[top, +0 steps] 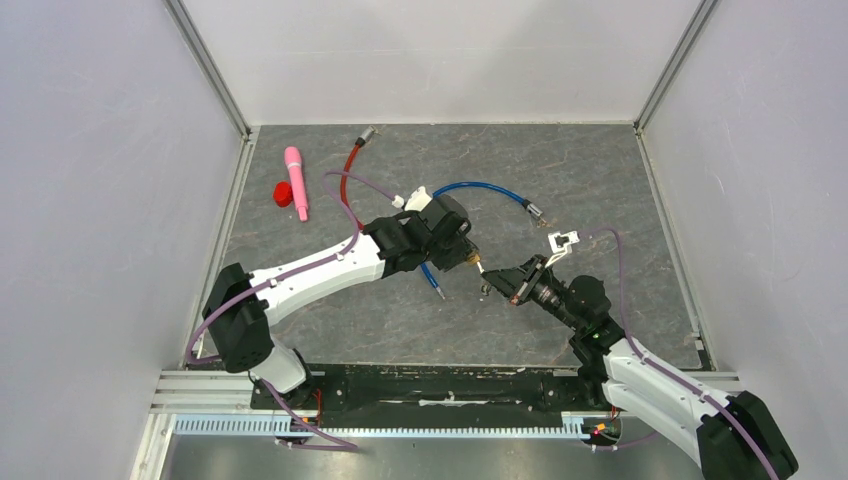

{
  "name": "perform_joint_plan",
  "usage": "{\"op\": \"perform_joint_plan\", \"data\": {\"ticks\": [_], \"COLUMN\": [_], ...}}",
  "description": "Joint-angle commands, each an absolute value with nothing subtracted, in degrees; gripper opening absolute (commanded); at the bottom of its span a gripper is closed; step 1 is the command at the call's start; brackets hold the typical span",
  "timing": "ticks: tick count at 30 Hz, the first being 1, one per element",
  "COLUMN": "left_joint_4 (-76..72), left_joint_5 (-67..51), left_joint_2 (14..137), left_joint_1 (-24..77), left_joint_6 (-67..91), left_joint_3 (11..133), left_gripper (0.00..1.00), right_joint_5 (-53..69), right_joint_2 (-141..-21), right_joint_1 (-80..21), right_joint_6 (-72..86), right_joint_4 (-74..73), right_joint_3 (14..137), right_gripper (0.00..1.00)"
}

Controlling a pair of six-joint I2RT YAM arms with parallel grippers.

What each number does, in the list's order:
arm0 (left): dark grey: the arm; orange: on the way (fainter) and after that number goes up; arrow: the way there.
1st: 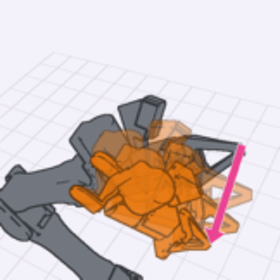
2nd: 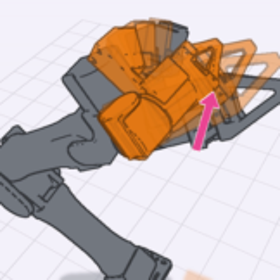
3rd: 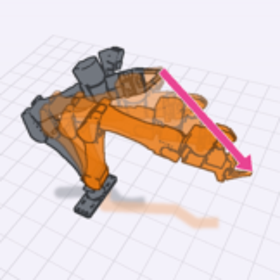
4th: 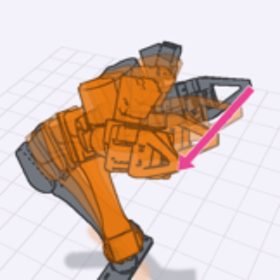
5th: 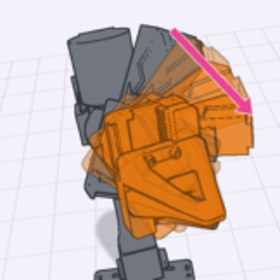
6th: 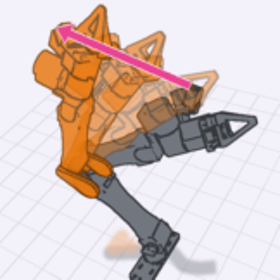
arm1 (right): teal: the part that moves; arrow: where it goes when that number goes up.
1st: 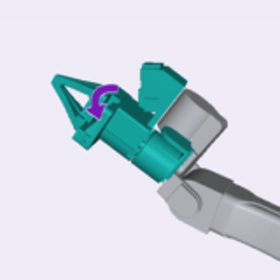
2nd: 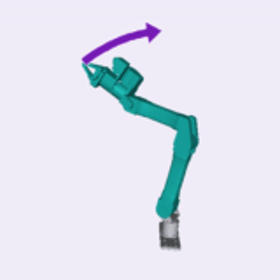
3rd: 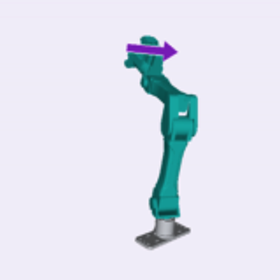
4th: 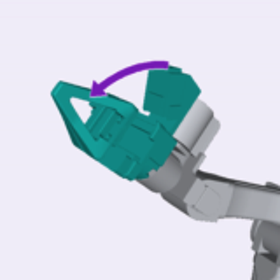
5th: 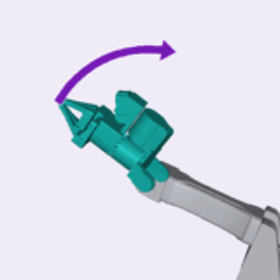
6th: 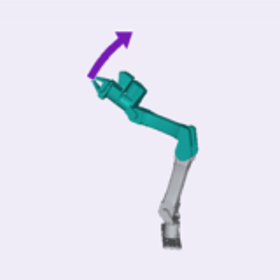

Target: Unlock with the key

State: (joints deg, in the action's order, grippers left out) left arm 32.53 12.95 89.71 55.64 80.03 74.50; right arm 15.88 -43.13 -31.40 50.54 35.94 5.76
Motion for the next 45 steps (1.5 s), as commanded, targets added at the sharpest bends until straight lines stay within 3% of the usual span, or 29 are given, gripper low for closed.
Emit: {"op": "perform_joint_plan", "data": {"ticks": [1,45], "left_joint_4": [29.5,27.5], "left_joint_5": [13.3,17.9], "left_joint_2": [86.9,86.0], "left_joint_1": [56.2,63.2], "left_joint_6": [80.5,73.5], "left_joint_3": [74.6,74.2], "left_gripper": [0.02,0.02], "right_joint_5": [14.8,15.9], "right_joint_2": [-43.0,-39.6], "right_joint_1": [-31.6,-29.2], "right_joint_6": [50.7,50.3], "right_joint_4": [37.5,35.3], "right_joint_3": [5.7,7.4], "right_gripper": [0.00,0.00]}}
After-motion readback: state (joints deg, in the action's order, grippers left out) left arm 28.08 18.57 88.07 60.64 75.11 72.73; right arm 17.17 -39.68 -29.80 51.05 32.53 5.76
